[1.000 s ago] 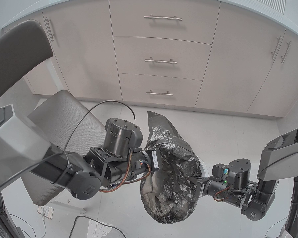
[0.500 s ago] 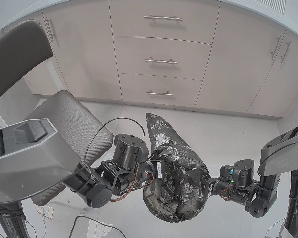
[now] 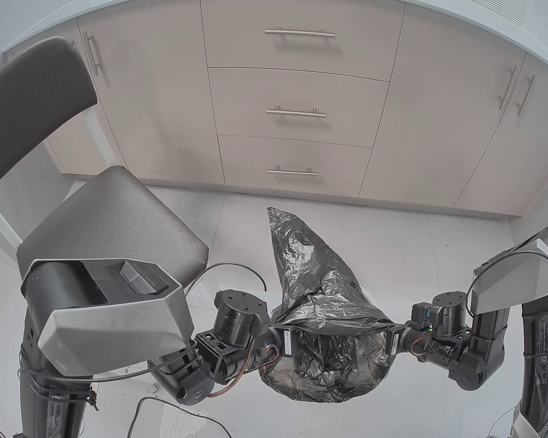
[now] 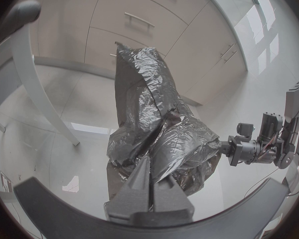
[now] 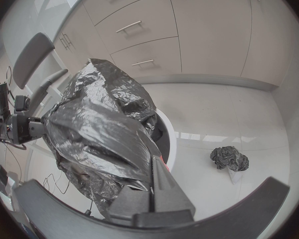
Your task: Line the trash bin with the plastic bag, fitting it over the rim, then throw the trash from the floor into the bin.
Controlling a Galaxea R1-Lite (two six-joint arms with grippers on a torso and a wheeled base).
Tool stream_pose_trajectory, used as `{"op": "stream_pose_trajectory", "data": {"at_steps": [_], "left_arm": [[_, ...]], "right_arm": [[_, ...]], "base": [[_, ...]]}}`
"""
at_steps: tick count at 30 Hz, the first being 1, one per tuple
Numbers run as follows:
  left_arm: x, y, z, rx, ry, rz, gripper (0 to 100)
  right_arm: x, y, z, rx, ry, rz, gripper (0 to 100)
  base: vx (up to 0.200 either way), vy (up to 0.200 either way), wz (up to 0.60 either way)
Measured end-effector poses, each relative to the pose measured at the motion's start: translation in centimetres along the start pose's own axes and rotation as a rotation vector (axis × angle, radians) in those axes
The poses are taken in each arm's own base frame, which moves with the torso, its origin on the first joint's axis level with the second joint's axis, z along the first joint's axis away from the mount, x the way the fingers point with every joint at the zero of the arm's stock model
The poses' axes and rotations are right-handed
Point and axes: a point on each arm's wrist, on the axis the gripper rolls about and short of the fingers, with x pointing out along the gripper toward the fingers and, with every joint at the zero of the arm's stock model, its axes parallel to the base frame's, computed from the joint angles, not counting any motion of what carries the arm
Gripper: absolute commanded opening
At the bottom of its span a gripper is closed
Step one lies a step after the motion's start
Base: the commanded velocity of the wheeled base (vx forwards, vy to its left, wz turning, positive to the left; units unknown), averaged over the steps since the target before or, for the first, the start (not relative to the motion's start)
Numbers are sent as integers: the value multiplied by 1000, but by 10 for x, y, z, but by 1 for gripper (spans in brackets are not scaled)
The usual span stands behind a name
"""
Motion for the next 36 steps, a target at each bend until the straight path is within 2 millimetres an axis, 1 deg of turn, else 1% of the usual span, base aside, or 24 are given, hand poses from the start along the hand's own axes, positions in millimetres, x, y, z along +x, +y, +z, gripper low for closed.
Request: {"op": "stream_pose_trajectory", "data": {"at_steps": [6, 15, 20, 26, 27, 31, 36], "left_arm": [[4, 7, -11, -2, 4, 5, 0], [5, 10, -20, 0, 10, 3, 0], [8, 9, -21, -2, -38, -25, 0], [12, 7, -28, -4, -64, -49, 0], [13, 6, -30, -3, -65, -53, 0], [16, 6, -37, 0, -64, -62, 0], [19, 7, -44, 7, -53, -61, 0]], "right_arm": [[11, -7, -6, -3, 9, -25, 0], [21, -14, -9, 4, 6, -49, 0], [23, -16, -8, 7, 0, -53, 0], [24, -15, -6, 4, -18, -95, 0], [24, -14, -6, 2, -19, -93, 100], [21, -11, -8, -1, -5, -65, 100], [10, -2, -10, -18, 31, 14, 100]], "base": [[0, 0, 0], [0, 0, 0], [0, 0, 0], [0, 0, 0], [0, 0, 0], [0, 0, 0], [0, 0, 0]]}}
